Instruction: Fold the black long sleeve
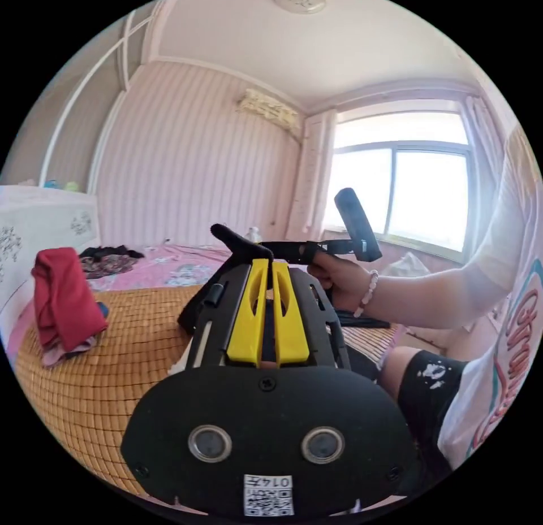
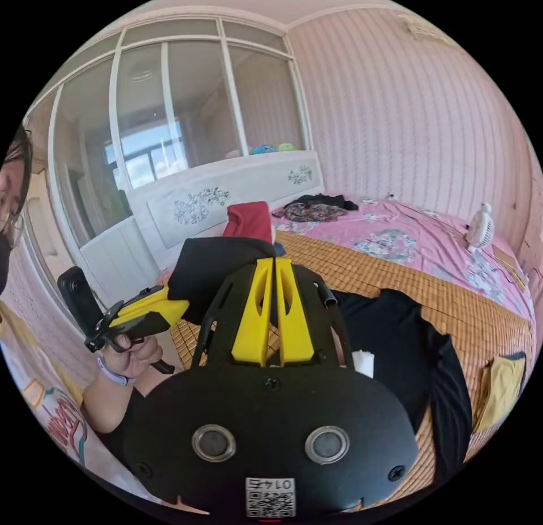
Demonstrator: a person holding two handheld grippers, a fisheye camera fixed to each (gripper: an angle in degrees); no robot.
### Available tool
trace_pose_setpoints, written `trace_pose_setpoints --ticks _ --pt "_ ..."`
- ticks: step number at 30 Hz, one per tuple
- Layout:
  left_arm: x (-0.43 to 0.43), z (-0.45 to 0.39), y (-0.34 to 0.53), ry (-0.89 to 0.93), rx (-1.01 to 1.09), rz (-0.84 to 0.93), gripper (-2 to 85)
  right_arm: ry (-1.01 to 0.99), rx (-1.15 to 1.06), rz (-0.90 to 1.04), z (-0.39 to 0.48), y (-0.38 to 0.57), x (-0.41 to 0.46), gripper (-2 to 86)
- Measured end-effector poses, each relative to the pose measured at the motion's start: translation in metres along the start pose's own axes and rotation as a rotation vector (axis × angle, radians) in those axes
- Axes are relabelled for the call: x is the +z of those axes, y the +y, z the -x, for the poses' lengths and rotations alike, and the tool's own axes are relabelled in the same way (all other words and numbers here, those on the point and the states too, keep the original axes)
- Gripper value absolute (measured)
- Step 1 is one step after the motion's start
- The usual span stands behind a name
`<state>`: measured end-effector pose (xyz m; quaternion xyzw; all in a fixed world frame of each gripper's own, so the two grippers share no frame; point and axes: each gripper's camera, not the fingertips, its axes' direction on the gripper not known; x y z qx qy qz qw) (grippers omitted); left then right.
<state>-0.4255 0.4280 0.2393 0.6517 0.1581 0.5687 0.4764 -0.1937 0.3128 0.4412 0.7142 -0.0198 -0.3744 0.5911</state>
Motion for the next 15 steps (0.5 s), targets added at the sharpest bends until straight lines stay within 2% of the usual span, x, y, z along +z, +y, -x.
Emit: trace_pose_setpoints --ticks 2,4,7,10,15 --pt "0.031 -0.057 -0.001 0.242 0.068 0.056 0.5 0.115 0.075 0.013 -0.028 0.038 -0.061 1.2" --pt "0.060 -0.090 0.013 0.361 0.050 0.158 3.3 0.285 0.198 0.125 -0.062 0.102 -0.114 3.0" --pt "0.100 -0.126 0.053 0.461 0.037 0.372 4.7 0.342 0.357 0.313 -0.097 0.180 -0.142 7.1" --pt "0.120 -0.139 0.083 0.442 0.037 0.539 4.9 0.328 0.407 0.422 -0.111 0.221 -0.148 7.6" --pt "0.137 -0.116 0.102 0.296 -0.009 0.658 4.7 0.278 0.354 0.394 -0.130 0.217 -0.139 7.6"
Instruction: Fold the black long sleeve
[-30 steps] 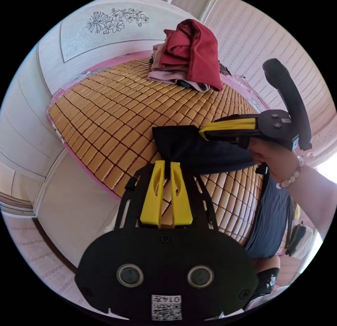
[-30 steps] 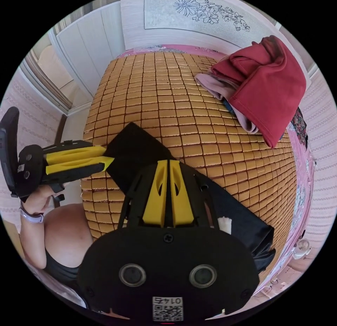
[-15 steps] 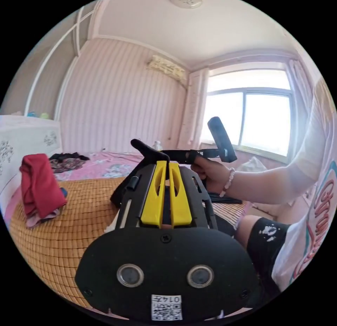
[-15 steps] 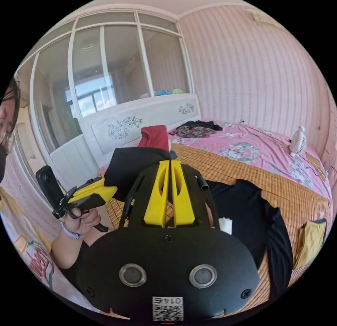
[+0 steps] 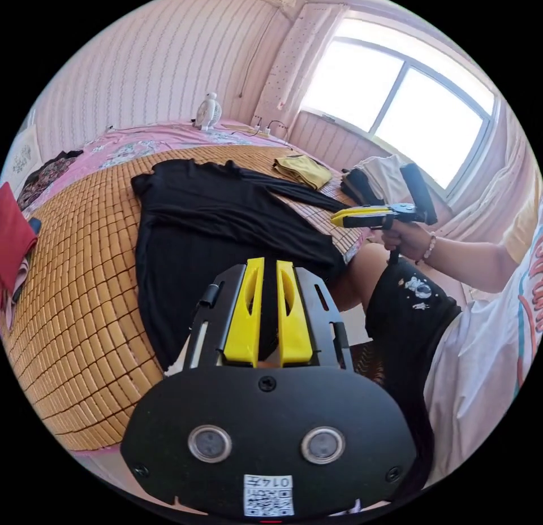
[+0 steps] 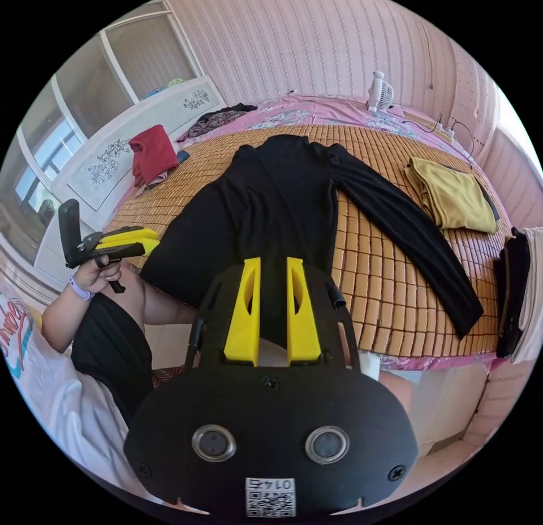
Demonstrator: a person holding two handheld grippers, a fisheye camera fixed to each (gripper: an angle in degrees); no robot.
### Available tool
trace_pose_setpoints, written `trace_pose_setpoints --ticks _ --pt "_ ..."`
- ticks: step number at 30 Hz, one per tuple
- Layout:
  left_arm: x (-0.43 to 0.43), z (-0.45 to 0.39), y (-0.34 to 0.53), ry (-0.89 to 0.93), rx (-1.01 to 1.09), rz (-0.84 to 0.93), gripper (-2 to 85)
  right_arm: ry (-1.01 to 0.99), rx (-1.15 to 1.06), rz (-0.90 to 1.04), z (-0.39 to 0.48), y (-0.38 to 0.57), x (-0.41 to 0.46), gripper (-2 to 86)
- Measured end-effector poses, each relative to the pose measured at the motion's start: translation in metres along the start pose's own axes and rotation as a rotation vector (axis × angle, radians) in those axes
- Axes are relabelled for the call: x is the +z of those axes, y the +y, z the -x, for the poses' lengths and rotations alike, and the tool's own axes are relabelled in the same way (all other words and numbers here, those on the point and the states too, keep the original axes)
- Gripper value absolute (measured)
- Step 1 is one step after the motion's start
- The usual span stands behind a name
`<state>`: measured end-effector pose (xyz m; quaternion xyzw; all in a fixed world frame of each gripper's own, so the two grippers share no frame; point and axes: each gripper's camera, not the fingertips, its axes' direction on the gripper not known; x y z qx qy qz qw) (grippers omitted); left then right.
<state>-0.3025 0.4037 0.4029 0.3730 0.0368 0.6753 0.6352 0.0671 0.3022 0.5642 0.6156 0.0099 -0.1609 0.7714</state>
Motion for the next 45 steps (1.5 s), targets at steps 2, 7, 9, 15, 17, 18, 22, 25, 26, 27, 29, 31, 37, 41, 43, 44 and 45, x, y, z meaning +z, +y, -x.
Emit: trace_pose_setpoints --ticks 2,7,9,15,17,18,22,25,26,27,29,31,37,41,43,44,45 --pt "0.006 0.020 -0.006 -0.087 -0.036 0.027 4.8 -0.020 -0.038 -0.007 -0.003 -0.018 0.006 7.8" --pt "0.022 0.054 -0.027 -0.158 -0.102 0.068 4.8 -0.010 -0.096 0.058 -0.014 -0.038 0.016 7.4" --pt "0.034 0.054 -0.035 -0.130 -0.092 0.078 4.8 -0.003 -0.113 0.114 -0.017 -0.029 0.020 7.5" --pt "0.100 0.028 -0.062 -0.077 -0.019 0.162 5.0 0.008 -0.245 0.288 -0.009 -0.005 0.038 7.7" --pt "0.121 0.021 -0.074 -0.062 -0.008 0.183 5.1 0.042 -0.252 0.321 -0.013 -0.003 0.043 2.7" --pt "0.126 0.020 -0.077 -0.063 -0.002 0.192 5.1 0.055 -0.243 0.300 -0.018 -0.005 0.037 1.7" --pt "0.143 0.018 -0.101 -0.144 0.025 0.224 5.1 -0.028 -0.239 0.285 -0.031 -0.013 0.009 0.4" --pt "0.150 0.036 -0.118 -0.265 -0.031 0.206 5.2 -0.069 -0.254 0.301 -0.039 -0.013 0.003 0.3" --pt "0.154 0.049 -0.124 -0.305 -0.085 0.204 5.7 -0.068 -0.255 0.300 -0.040 -0.013 0.003 0.2" --pt "0.157 0.055 -0.127 -0.319 -0.115 0.206 6.0 -0.054 -0.260 0.302 -0.042 -0.012 0.005 0.3" --pt "0.170 0.079 -0.136 -0.365 -0.219 0.236 5.8 -0.038 -0.273 0.320 -0.043 -0.011 0.008 0.3" --pt "0.184 0.089 -0.141 -0.349 -0.262 0.294 3.9 -0.028 -0.285 0.350 -0.044 -0.010 0.013 0.6" --pt "0.174 0.081 -0.147 -0.393 -0.198 0.282 -0.3 -0.022 -0.313 0.386 -0.051 -0.010 0.011 3.7" --pt "0.180 0.089 -0.133 -0.404 -0.207 0.301 3.5 -0.100 -0.302 0.407 -0.062 -0.011 0.008 7.8" --pt "0.174 0.097 -0.130 -0.377 -0.263 0.289 4.9 -0.136 -0.268 0.384 -0.073 -0.010 -0.005 8.5" --pt "0.167 0.099 -0.128 -0.356 -0.288 0.265 5.0 -0.146 -0.255 0.369 -0.077 -0.010 -0.010 8.6" --pt "0.162 0.099 -0.127 -0.357 -0.295 0.249 5.0 -0.155 -0.215 0.327 -0.087 -0.010 -0.022 8.7"
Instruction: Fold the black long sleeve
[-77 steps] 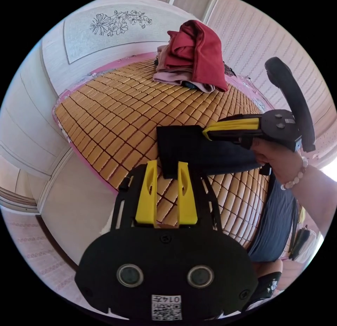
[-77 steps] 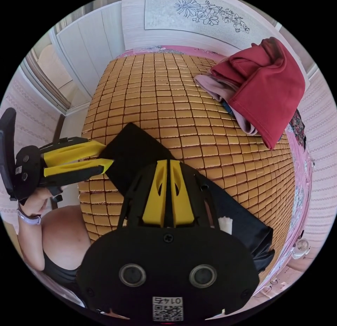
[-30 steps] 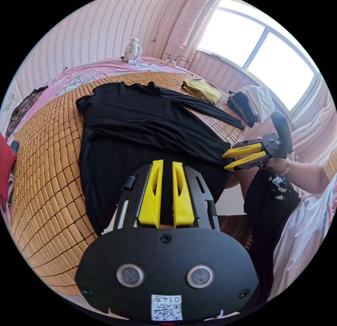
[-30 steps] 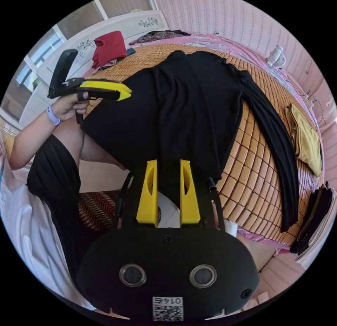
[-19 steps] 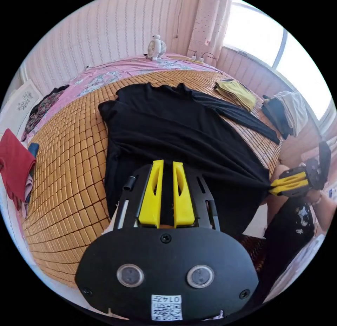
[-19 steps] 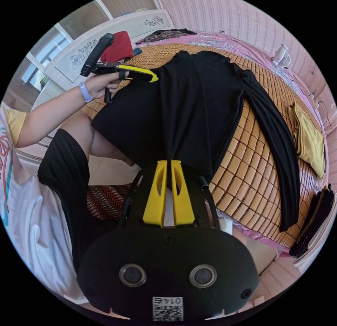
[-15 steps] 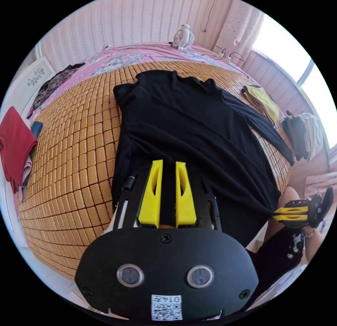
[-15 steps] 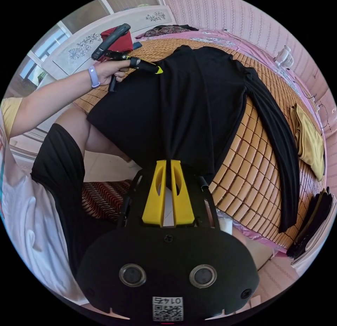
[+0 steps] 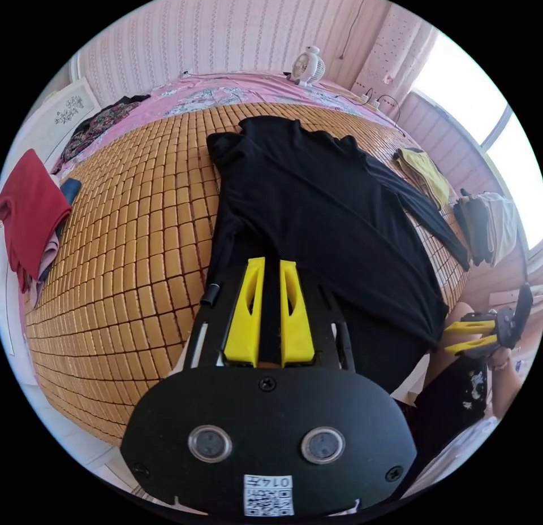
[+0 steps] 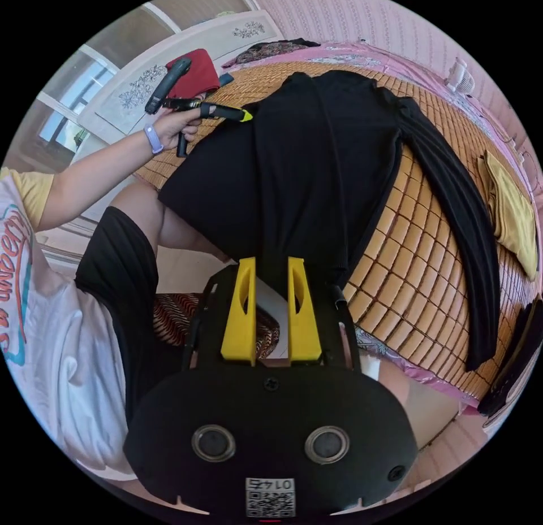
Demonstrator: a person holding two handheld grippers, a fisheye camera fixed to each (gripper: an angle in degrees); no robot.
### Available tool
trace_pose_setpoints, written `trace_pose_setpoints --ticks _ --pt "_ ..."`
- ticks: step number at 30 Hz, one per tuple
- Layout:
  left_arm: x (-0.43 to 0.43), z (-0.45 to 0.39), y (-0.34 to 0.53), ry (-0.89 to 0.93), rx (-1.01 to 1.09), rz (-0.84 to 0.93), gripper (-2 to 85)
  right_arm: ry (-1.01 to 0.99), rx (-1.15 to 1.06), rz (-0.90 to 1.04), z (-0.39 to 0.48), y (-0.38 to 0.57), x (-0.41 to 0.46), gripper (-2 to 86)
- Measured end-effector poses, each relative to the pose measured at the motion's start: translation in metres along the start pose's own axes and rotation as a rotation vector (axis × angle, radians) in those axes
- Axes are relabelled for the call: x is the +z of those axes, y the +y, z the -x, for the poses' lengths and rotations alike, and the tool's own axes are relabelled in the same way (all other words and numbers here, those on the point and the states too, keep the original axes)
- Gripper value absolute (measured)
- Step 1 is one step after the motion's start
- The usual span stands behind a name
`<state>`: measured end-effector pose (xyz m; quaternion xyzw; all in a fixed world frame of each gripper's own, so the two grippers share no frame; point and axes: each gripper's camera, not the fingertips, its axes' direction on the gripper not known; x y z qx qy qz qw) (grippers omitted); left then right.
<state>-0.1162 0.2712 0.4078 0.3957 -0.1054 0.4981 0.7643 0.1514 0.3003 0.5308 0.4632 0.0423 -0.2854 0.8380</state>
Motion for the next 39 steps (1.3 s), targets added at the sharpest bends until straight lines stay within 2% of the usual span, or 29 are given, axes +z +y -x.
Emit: trace_pose_setpoints --ticks 2,7,10,12,15,18,20,23,26,29,31,34,35,37,39 --pt "-0.017 -0.001 0.009 -0.004 0.019 -0.054 4.7 0.022 0.091 -0.099 -0.020 0.012 -0.022 9.2" --pt "-0.037 -0.038 0.028 0.055 0.173 -0.092 4.3 0.278 0.615 -0.415 -0.119 0.078 -0.078 11.5" --pt "-0.034 -0.071 0.041 0.146 0.253 -0.081 4.3 0.449 0.858 -0.451 -0.163 0.111 -0.089 11.7" --pt "-0.027 -0.090 0.047 0.139 0.304 -0.070 4.3 0.477 0.969 -0.425 -0.184 0.124 -0.088 11.5" --pt "-0.012 -0.108 0.051 0.125 0.330 -0.032 3.9 0.503 1.027 -0.331 -0.204 0.135 -0.076 9.8" --pt "0.006 -0.116 0.054 0.059 0.378 0.039 2.1 0.565 0.954 -0.320 -0.195 0.135 -0.073 5.5" --pt "0.004 -0.114 0.062 0.060 0.425 -0.015 0.1 0.589 0.934 -0.301 -0.193 0.137 -0.074 2.5" --pt "0.002 -0.111 0.065 0.058 0.435 -0.027 -0.8 0.488 0.922 -0.331 -0.195 0.146 -0.079 0.9" --pt "-0.001 -0.107 0.064 0.051 0.433 -0.019 -0.9 0.413 0.838 -0.440 -0.183 0.139 -0.095 0.7" --pt "-0.007 -0.094 0.060 0.094 0.363 -0.017 -0.8 0.288 0.692 -0.640 -0.162 0.112 -0.130 0.7" --pt "-0.017 -0.079 0.059 0.136 0.293 -0.059 -0.8 0.142 0.527 -0.836 -0.138 0.081 -0.164 0.8" --pt "-0.047 -0.054 0.064 0.150 0.219 -0.156 -0.9 -0.017 0.243 -1.003 -0.089 0.037 -0.199 1.0" --pt "-0.062 -0.043 0.068 0.142 0.205 -0.191 -0.9 -0.056 0.175 -1.025 -0.077 0.028 -0.204 1.0" --pt "-0.084 -0.025 0.076 0.122 0.175 -0.234 -0.9 -0.213 -0.110 -1.047 -0.020 -0.003 -0.211 1.5" --pt "-0.105 -0.003 0.087 0.111 0.128 -0.258 -0.9 -0.314 -0.312 -0.958 0.026 -0.025 -0.198 2.2"
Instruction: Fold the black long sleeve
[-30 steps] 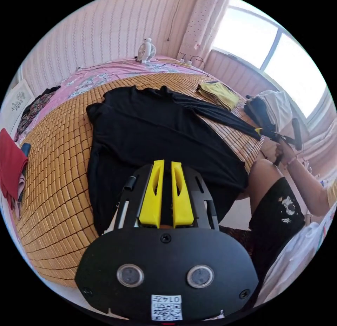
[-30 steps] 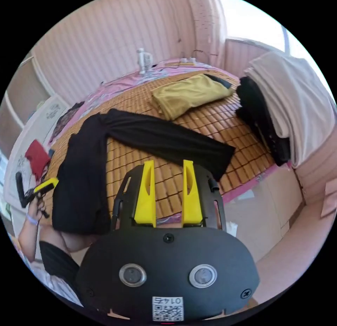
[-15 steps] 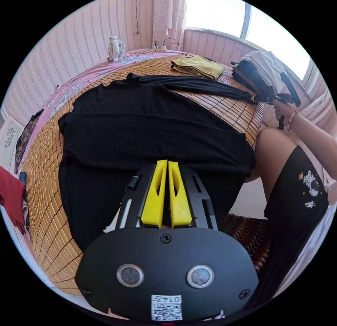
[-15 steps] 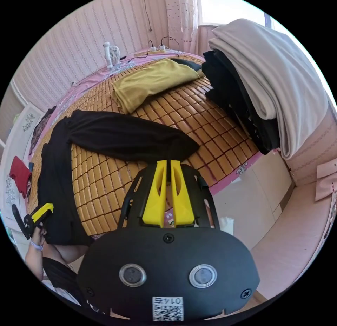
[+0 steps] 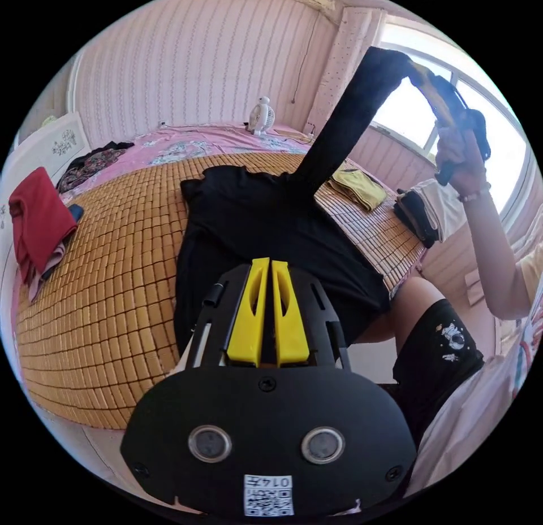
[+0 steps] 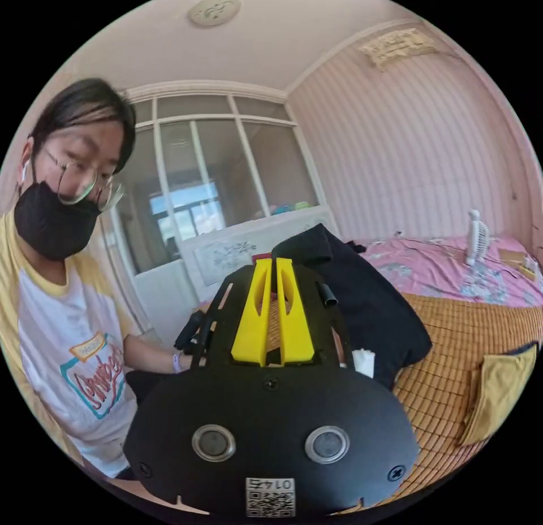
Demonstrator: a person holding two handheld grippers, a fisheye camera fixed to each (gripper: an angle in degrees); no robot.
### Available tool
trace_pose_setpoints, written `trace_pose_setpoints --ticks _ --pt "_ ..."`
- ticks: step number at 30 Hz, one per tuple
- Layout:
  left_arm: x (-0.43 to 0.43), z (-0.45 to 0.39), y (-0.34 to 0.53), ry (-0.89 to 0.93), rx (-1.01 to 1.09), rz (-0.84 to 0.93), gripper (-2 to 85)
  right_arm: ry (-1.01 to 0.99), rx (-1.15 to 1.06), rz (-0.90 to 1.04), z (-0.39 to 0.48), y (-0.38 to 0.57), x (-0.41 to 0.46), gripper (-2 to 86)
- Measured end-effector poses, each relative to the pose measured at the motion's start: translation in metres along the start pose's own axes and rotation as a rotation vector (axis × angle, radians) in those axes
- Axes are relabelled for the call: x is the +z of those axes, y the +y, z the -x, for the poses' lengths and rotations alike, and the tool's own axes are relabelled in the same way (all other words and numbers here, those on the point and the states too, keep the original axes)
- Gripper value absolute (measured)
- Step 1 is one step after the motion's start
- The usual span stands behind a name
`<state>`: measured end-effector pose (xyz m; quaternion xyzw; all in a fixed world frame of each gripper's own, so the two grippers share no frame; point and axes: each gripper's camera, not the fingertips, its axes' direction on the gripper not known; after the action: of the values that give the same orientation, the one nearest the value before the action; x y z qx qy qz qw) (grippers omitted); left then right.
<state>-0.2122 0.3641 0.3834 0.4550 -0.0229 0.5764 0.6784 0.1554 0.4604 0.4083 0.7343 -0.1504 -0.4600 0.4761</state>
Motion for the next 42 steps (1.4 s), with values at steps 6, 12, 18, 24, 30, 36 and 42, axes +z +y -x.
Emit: trace_pose_setpoints --ticks 6,12,18,24,30,36,42 --pt "-0.062 0.060 0.043 -0.121 -0.176 0.002 0.6 -0.178 -0.052 0.678 0.052 0.100 0.142 7.8" --pt "-0.079 0.097 0.056 -0.155 -0.249 0.034 3.6 -0.031 0.105 0.740 0.019 0.144 0.140 8.3" --pt "-0.035 0.090 0.033 -0.033 -0.169 0.145 7.2 0.114 0.290 0.659 -0.036 0.144 0.126 7.3" --pt "0.007 0.077 0.026 -0.121 -0.011 0.364 0.4 0.115 0.262 0.706 -0.021 0.161 0.141 7.2" --pt "-0.031 0.101 0.008 -0.092 -0.114 0.297 -0.2 0.130 0.274 0.715 -0.017 0.175 0.142 7.7" --pt "-0.015 0.150 0.007 0.012 -0.246 0.451 4.8 0.269 0.282 0.683 -0.061 0.161 0.139 10.4" --pt "-0.044 0.205 -0.039 -0.002 -0.208 0.198 4.7 0.425 0.308 0.606 -0.158 0.124 0.144 10.6"
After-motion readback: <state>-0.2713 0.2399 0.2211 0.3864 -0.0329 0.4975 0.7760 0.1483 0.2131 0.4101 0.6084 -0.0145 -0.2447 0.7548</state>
